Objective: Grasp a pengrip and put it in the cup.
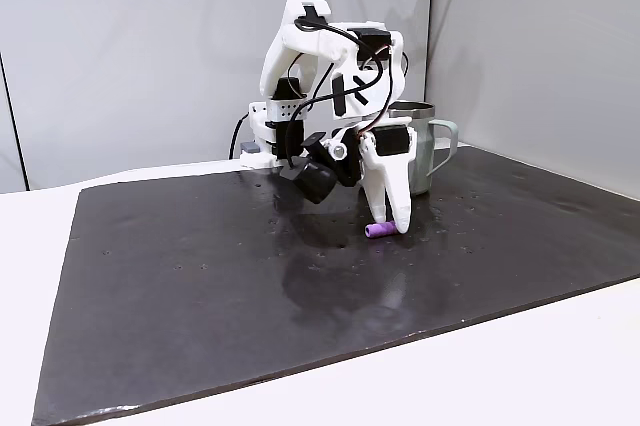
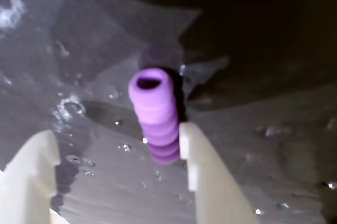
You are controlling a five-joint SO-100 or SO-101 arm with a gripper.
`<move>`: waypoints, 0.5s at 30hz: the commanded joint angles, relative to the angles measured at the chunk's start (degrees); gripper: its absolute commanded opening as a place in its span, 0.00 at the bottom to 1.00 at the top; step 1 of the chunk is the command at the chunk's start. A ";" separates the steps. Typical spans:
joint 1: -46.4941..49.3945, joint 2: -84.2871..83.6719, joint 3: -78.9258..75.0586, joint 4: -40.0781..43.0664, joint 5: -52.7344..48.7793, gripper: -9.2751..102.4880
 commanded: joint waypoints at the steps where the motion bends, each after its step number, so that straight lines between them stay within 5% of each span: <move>1: -0.88 0.18 -2.29 -2.02 0.88 0.29; 15: 0.09 -0.79 4.13 -4.04 0.79 0.10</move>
